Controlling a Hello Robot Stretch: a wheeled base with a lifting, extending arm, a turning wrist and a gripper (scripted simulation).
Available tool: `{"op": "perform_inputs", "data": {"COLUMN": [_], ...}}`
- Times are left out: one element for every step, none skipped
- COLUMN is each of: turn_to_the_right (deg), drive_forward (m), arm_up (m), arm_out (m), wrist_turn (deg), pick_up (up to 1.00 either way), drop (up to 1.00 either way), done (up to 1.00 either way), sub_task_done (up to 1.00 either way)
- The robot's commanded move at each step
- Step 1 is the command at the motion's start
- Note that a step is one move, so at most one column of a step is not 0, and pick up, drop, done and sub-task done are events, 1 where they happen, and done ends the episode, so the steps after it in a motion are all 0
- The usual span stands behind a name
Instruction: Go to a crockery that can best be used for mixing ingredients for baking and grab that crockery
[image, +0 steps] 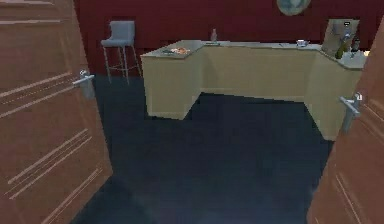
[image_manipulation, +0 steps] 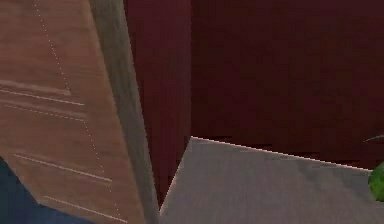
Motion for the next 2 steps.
{"op": "perform_inputs", "data": {"turn_to_the_right": [12.0, 0.0], "drive_forward": [0.0, 1.0], "arm_up": [0.0, 0.0], "arm_out": [0.0, 0.0], "wrist_turn": [0.0, 0.0], "pick_up": [0.0, 0.0], "drop": [0.0, 0.0], "done": [0.0, 0.0], "sub_task_done": [0.0, 0.0]}}
